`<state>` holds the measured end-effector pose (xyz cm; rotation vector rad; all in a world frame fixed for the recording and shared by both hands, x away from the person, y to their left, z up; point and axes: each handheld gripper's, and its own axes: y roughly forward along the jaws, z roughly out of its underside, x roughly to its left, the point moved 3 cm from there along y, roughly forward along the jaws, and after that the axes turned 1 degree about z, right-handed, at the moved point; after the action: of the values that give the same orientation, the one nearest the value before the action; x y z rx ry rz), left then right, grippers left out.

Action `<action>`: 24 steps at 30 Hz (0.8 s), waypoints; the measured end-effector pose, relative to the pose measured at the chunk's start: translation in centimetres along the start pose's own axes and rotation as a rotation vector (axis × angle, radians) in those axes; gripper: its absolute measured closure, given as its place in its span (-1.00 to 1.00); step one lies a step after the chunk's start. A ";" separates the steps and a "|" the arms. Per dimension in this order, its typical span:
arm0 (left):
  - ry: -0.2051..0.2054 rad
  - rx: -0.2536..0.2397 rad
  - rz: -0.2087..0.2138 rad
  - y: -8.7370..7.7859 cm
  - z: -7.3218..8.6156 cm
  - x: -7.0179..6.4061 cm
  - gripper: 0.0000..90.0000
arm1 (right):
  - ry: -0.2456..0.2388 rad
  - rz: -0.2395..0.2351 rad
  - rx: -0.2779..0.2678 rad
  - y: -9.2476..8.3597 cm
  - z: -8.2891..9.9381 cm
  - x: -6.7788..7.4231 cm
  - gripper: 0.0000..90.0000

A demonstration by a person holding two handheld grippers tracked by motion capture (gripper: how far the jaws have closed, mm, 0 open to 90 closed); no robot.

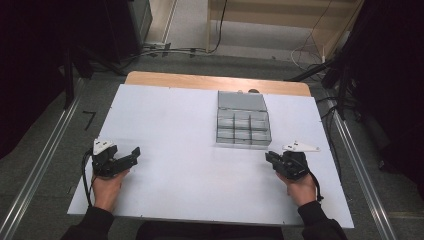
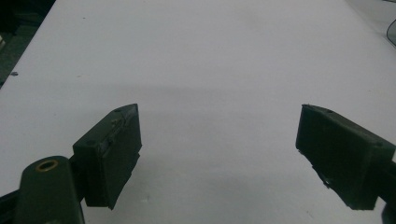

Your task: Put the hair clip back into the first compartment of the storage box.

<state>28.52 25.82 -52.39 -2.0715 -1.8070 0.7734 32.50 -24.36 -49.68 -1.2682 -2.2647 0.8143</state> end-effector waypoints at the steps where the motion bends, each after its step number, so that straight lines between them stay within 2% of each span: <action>1: 0.000 -0.001 0.000 0.0 0.0 0.0 -0.67 | 0.000 -0.001 -0.004 0.0 -0.2 0.1 0.73; 10: -0.002 -0.003 0.002 0.0 0.0 0.0 -0.67 | 0.004 -0.002 -0.001 0.7 -1.4 0.9 0.73; 24: 0.000 0.002 0.004 0.0 0.0 0.0 -0.67 | -0.007 -0.013 -0.027 1.7 -3.5 2.0 0.73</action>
<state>28.53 25.81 -52.40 -2.0744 -1.8027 0.7758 34.68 -20.91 -48.12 -1.2627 -2.2940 0.7872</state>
